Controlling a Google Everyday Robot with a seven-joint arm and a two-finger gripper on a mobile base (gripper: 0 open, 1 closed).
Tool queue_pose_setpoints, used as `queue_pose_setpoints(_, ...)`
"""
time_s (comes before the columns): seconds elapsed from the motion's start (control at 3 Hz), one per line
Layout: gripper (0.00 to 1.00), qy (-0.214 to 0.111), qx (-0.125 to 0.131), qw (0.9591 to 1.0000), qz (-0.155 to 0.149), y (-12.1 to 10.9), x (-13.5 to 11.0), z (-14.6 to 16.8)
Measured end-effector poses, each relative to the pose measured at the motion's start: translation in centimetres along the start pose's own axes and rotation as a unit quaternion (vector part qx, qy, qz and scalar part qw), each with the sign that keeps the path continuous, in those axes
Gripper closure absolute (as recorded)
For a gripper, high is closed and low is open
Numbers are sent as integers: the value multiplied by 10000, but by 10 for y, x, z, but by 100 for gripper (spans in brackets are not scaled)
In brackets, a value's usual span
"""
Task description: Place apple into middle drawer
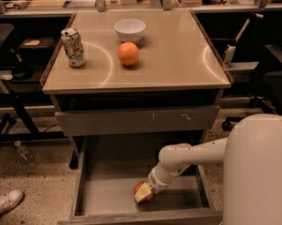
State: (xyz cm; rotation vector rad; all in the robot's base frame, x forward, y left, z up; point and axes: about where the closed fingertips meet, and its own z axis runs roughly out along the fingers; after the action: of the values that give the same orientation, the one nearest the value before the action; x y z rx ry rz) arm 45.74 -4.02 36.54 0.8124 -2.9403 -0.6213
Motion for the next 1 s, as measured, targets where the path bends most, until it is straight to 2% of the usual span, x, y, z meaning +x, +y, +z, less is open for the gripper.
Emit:
queue_pose_setpoints(0.67,12,0,0,10000,0,0,0,0)
queue_pose_setpoints(1.0,0,1,-1,10000,0,0,0,0)
